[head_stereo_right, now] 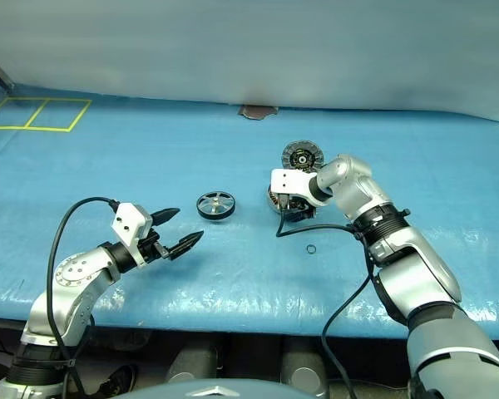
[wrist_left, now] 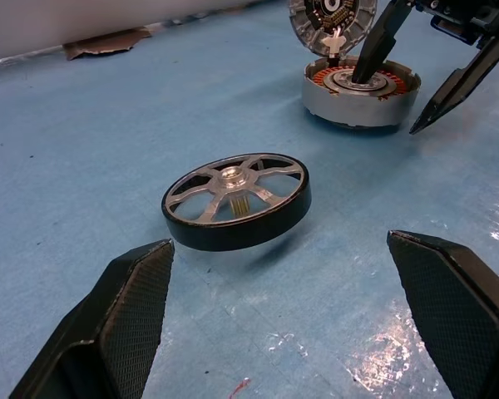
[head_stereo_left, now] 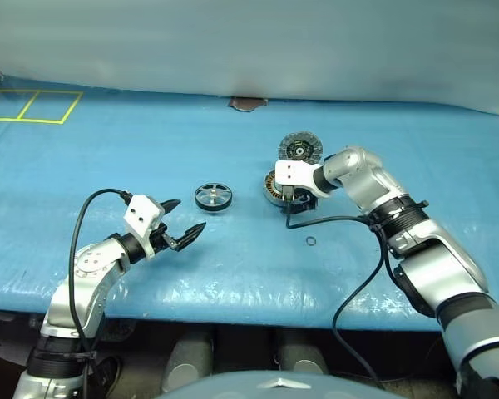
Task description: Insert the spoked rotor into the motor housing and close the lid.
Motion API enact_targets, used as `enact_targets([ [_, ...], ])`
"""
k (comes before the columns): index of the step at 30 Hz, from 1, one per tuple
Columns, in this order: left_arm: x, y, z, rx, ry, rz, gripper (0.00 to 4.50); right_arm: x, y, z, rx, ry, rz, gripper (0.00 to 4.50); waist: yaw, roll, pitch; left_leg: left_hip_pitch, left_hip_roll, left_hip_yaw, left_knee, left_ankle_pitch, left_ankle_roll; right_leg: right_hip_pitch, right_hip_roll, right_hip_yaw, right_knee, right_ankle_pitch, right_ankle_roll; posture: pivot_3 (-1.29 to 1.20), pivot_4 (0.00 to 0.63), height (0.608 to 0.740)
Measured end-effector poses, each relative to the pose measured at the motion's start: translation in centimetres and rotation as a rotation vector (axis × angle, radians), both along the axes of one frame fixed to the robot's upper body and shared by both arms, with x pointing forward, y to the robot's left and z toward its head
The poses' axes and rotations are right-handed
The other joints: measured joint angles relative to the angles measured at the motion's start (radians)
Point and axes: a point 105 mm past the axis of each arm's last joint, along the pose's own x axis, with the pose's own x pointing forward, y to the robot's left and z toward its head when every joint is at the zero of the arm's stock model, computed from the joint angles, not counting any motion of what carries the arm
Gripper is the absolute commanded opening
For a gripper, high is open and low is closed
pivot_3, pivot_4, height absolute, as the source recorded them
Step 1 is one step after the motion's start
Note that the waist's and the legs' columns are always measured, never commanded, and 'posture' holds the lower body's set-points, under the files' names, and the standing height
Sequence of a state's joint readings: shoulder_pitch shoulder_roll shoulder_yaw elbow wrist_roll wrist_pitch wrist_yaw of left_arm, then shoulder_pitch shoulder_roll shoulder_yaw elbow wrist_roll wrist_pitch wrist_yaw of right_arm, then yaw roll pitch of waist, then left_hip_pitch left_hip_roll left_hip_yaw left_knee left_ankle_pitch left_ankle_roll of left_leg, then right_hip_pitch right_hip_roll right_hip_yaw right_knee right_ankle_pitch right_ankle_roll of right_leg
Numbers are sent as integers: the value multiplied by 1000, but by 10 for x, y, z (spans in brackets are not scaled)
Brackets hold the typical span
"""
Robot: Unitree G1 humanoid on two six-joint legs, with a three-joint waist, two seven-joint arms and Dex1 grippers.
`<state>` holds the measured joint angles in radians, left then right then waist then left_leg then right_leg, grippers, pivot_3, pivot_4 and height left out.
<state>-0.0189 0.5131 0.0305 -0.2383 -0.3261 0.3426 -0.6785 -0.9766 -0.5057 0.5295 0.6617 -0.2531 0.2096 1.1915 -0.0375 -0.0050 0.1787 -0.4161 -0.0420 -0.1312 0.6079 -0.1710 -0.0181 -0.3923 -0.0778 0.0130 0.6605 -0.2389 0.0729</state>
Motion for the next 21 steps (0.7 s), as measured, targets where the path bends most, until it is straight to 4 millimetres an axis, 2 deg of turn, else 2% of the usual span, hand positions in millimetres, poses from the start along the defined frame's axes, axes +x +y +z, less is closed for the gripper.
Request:
enact_targets([
  [3,0,0,0,1,1,1,4500,1,0,0,-7,18,5,2590,-1,-1,0,1,0,0,0,0,0,0,0,0,0,1,-1,0,150,740],
  [6,0,0,0,1,2,1,4500,1,0,0,-1,38,4,2247,-2,-1,-1,2,0,0,0,0,0,1,0,0,0,0,0,0,150,740],
  [14,0,-1,0,0,1,-2,4500,3,10,-1,66,0,-83,2227,-11,-1,-1,3,1,0,0,1,-2,1,1,1,2,0,0,0,150,740],
  [21,4,-9,-1,-12,4,-26,4500,-39,15,-2,-40,-46,68,2227,0,-1,-1,0,1,0,-3,1,-2,-2,1,0,1,-1,1,0,150,740],
])
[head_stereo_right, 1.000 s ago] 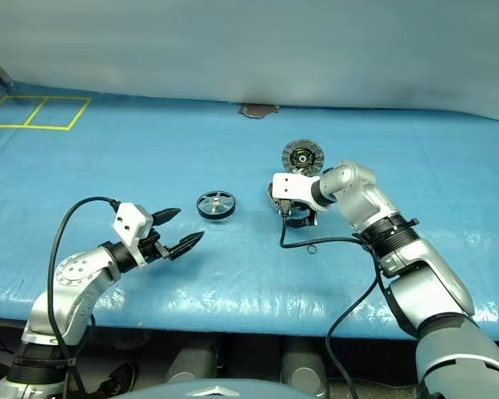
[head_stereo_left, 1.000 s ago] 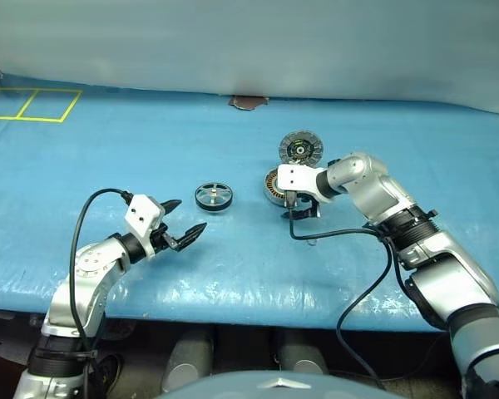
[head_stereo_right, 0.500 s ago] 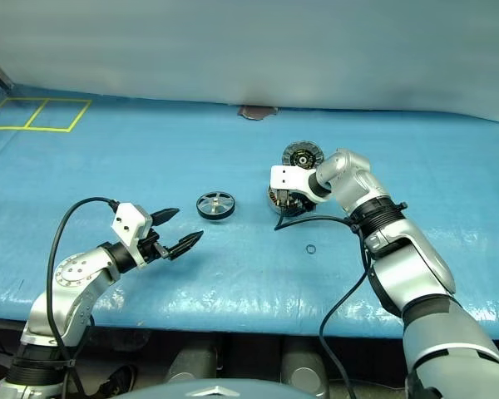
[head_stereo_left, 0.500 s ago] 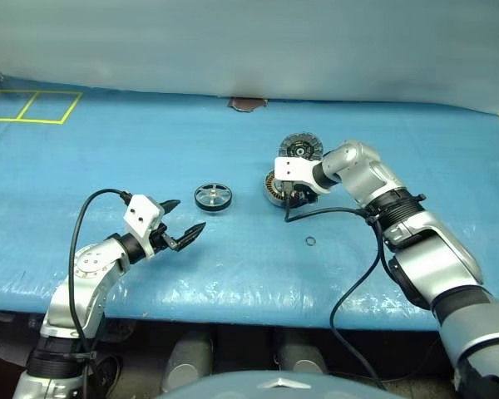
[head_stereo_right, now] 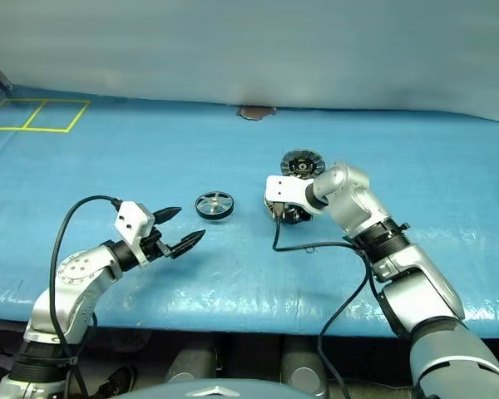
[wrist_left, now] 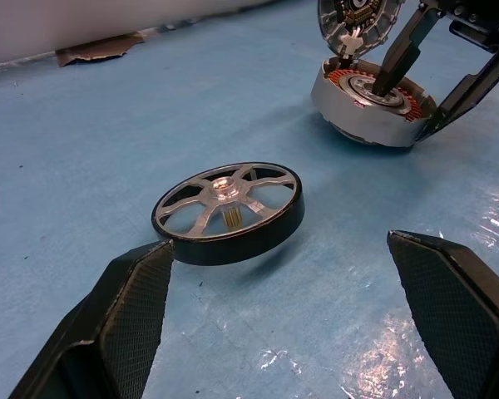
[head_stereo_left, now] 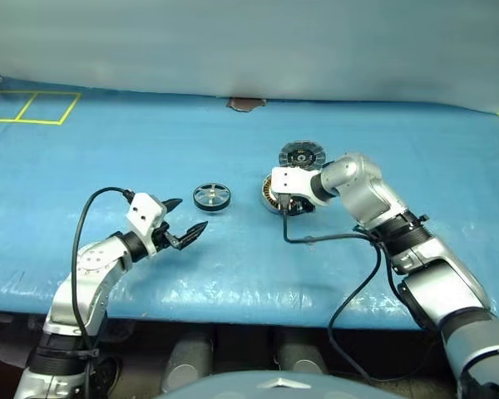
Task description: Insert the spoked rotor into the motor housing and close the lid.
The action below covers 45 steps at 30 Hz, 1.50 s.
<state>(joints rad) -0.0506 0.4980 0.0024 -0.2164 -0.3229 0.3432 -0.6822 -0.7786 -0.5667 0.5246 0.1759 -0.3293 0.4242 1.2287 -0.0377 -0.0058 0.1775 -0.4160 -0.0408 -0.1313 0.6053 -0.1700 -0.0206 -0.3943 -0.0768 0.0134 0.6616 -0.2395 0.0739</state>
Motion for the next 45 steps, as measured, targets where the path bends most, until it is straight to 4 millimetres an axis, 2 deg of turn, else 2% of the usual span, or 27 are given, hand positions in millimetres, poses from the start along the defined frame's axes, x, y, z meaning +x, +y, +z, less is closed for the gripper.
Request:
enact_targets([
  [3,1,-4,-3,-3,13,-18,4500,-17,9,-2,-44,-1,80,2227,-2,0,0,-1,0,0,-1,0,0,-1,0,0,-1,0,0,0,150,740],
  [8,4,-7,3,2,-2,-49,4500,-38,24,-4,-80,-11,158,2227,-1,0,0,-1,0,0,-1,0,0,-1,0,0,-1,-1,0,0,150,740],
  [11,4,-3,-1,21,15,-55,4500,-46,34,-6,-85,-15,188,2227,0,0,0,-1,0,0,-1,0,-1,-2,0,0,-1,-1,0,0,150,740],
  [20,3,7,-2,56,31,-56,4500,-54,41,-6,-87,-14,182,2227,1,-1,0,-2,0,0,-1,0,-1,-2,0,0,-1,-1,0,0,150,740],
  [25,3,7,-3,55,31,-54,4500,-56,40,-7,-84,8,152,2227,1,-1,0,-2,0,0,-1,0,-1,-2,0,-1,-1,-1,0,0,150,740],
  [45,2,8,-9,45,44,-22,4500,-62,61,-8,-73,31,133,2227,-4,-1,0,-1,1,0,-1,0,-1,-2,0,-1,0,-1,1,0,150,740],
])
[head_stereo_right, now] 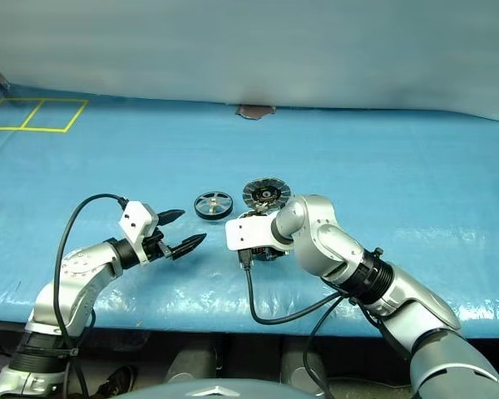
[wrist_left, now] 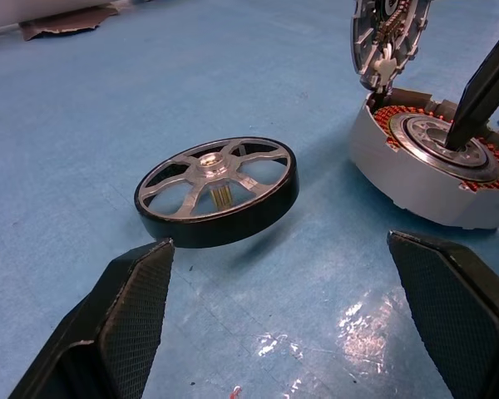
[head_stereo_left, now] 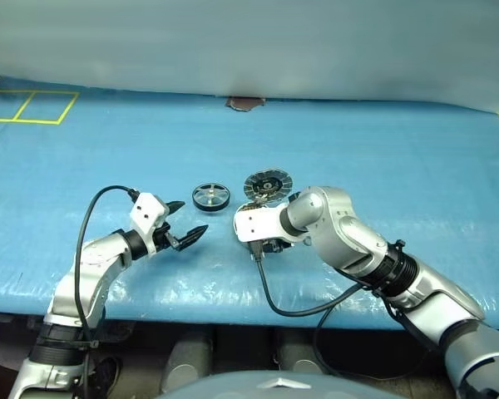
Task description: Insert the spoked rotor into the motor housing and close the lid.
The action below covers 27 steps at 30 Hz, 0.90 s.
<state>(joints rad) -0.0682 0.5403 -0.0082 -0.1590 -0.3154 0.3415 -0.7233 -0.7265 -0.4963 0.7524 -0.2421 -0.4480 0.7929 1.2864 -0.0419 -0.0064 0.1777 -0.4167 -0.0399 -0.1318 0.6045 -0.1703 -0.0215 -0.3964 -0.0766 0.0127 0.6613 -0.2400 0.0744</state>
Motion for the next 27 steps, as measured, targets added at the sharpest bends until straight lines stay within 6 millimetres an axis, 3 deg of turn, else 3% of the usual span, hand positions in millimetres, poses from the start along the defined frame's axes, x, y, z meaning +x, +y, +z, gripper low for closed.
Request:
enact_targets([
  [17,-1,2,-2,1,5,11,4500,-6,11,-3,-3,1,7,2227,-7,0,0,2,0,0,0,0,0,0,0,0,0,0,0,0,150,740],
  [27,-1,4,-2,2,5,19,4500,-19,18,-4,-5,3,43,2227,-6,0,0,2,0,-1,-1,-1,-1,-1,0,0,0,0,-1,0,150,740],
])
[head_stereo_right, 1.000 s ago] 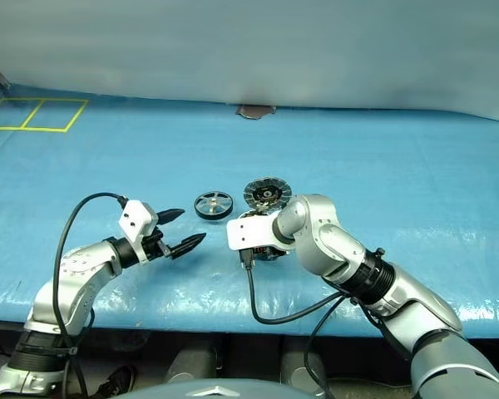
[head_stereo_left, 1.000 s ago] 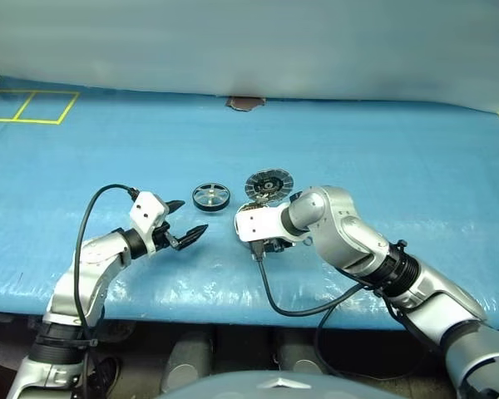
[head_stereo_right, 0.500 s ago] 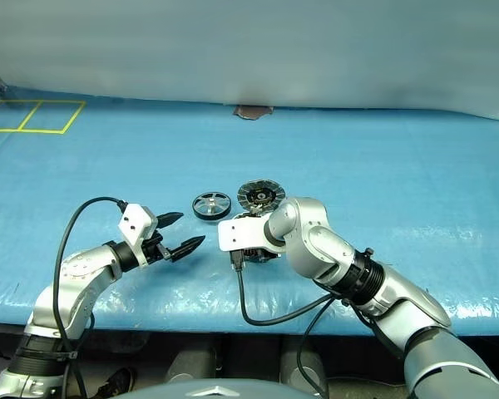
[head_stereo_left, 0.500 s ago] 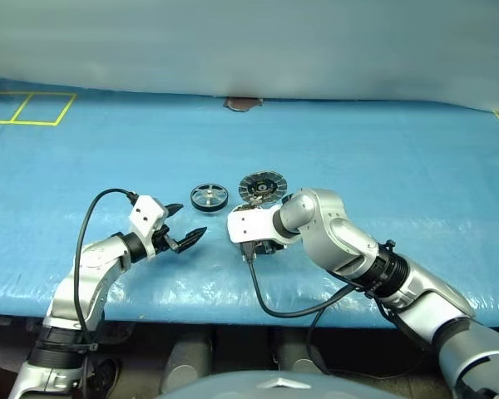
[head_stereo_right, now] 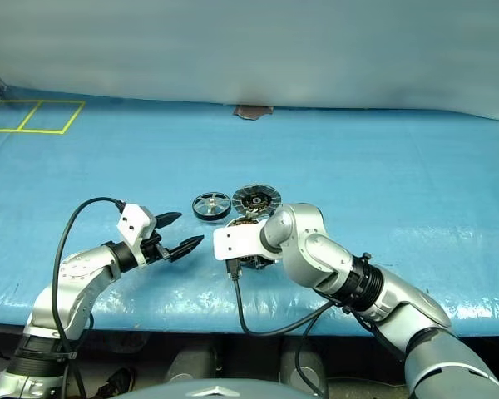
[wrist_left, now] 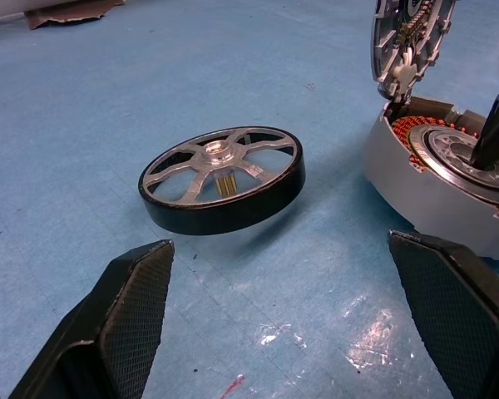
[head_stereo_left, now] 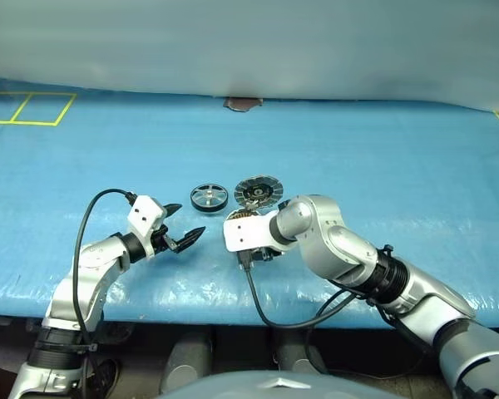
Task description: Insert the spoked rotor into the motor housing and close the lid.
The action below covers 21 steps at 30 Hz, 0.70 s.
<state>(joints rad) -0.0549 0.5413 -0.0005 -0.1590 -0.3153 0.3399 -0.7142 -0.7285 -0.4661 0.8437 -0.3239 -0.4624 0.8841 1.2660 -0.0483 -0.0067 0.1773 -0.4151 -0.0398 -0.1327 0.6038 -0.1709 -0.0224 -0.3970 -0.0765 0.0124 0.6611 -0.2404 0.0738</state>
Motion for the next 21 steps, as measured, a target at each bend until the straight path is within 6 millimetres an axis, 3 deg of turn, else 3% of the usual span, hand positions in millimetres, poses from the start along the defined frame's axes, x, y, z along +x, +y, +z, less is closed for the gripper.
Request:
enact_targets([
  [10,0,0,0,0,-3,7,4500,0,1,-3,-12,-3,14,2227,-1,-2,-1,3,0,0,0,0,0,0,0,0,0,0,0,0,150,740],
  [16,-1,3,-2,0,3,22,4500,6,6,-9,2,-9,-3,4008,-2,-4,-4,4,0,-1,1,0,-1,1,0,0,0,-2,-4,0,150,740],
  [21,-1,4,-3,0,4,24,4500,6,7,-7,31,22,-40,4008,0,-4,-4,3,0,-1,1,0,-1,0,0,0,1,-2,-3,0,150,740],
])
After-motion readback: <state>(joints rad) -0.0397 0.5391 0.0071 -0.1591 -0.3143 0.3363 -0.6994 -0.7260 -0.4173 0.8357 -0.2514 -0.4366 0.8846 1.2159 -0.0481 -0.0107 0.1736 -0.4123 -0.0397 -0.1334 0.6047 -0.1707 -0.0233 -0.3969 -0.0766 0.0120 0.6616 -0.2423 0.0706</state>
